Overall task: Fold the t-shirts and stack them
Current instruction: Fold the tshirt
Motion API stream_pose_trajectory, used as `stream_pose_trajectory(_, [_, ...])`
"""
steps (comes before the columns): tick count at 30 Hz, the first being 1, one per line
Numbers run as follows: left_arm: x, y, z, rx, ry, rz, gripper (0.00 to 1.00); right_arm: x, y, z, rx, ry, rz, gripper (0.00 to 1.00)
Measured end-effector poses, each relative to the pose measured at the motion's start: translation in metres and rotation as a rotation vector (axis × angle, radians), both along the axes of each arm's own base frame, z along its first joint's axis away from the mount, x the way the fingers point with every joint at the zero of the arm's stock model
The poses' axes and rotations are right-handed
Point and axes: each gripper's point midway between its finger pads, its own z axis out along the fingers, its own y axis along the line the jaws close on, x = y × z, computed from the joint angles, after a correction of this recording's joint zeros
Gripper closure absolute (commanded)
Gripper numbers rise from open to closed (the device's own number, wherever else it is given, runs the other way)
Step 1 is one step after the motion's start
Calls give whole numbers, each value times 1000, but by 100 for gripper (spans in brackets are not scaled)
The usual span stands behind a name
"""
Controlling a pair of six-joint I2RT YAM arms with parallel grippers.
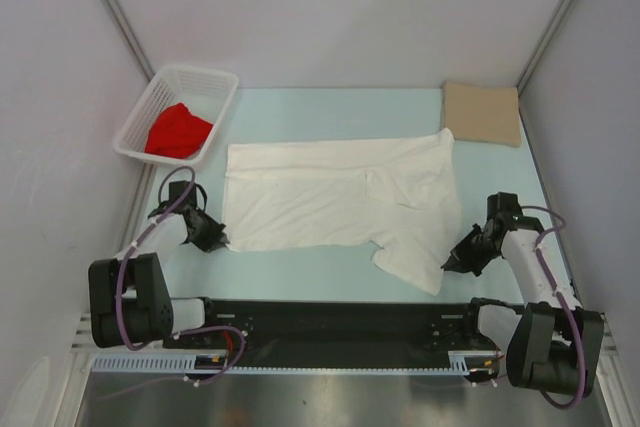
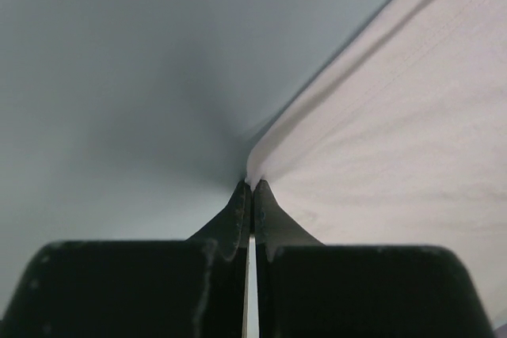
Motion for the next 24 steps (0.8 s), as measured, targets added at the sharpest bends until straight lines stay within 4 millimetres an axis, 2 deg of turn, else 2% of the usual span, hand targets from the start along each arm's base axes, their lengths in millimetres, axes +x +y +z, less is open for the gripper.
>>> stream_pose_trajectory(3, [-13, -1, 0, -5, 17, 27, 100, -9, 3, 7, -3, 3, 20, 100])
stream_pose_trajectory(9, [-24, 1, 5, 12, 30, 52, 100, -22, 5, 12, 1, 25, 17, 100])
stream_pose_trajectory(14, [-28, 3, 16, 30, 0, 67, 100, -21, 4, 26, -9, 5, 15, 100])
stream_pose_trajectory(17, [-31, 4, 20, 38, 2, 63, 100, -9, -1, 41, -28, -22, 18, 100])
stream_pose_trajectory(19, [-31, 6, 24, 49, 15, 54, 100, 9, -6, 54, -48, -48, 25, 100])
stream_pose_trajectory(21, [-22, 10, 32, 66, 15, 44, 100, 32, -12, 65, -63, -76, 32, 100])
stream_pose_trajectory(24, [0, 15, 46, 78, 5, 28, 100, 60, -16, 71, -67, -93, 48, 100])
